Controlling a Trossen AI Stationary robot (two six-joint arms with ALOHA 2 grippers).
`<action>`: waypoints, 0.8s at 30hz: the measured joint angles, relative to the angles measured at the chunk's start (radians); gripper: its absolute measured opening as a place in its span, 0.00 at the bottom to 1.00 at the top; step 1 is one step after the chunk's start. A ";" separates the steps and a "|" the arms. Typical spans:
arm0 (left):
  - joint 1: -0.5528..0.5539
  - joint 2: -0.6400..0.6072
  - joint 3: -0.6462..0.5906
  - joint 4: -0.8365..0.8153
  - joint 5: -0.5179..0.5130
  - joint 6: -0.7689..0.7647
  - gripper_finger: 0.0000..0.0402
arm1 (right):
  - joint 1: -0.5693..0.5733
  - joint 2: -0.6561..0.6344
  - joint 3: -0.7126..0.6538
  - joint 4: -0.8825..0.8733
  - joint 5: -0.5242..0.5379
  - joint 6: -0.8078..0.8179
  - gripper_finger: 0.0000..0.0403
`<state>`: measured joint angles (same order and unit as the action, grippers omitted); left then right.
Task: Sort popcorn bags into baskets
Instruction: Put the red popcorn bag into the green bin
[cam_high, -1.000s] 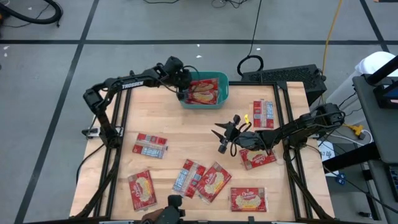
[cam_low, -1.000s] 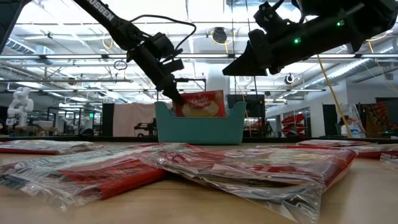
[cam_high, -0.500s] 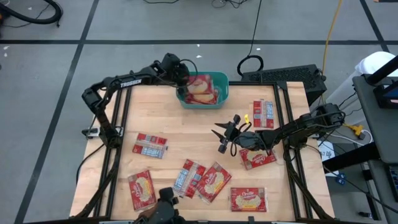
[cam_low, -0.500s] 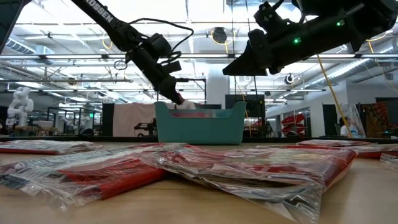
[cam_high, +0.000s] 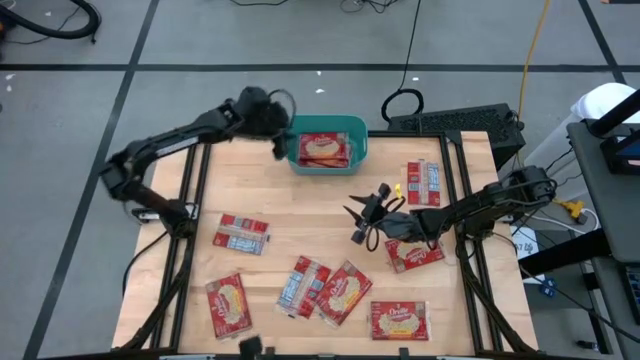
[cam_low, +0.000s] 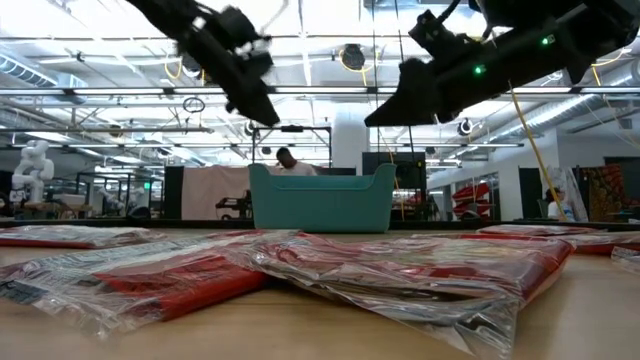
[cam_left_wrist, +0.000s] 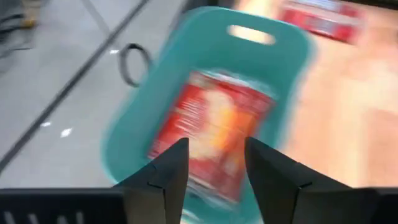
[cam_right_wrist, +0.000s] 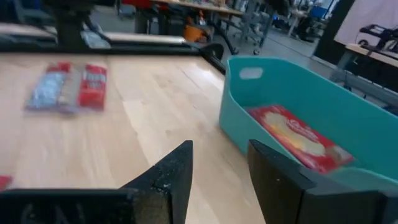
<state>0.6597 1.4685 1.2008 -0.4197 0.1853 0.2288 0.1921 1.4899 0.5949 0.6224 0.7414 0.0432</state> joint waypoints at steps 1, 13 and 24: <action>-0.015 -0.040 -0.035 0.006 0.012 0.005 0.37 | 0.000 -0.006 0.000 -0.031 0.005 0.000 0.36; -0.203 -0.412 -0.559 0.388 0.023 -0.060 0.28 | -0.010 -0.084 0.000 -0.292 0.071 0.156 0.36; -0.297 -0.428 -0.762 0.674 0.023 -0.108 0.28 | -0.024 -0.272 0.000 -0.990 0.043 0.569 0.36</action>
<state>0.3623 1.0405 0.4392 0.2546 0.2080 0.1211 0.1681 1.2177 0.5948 -0.3672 0.7844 0.6124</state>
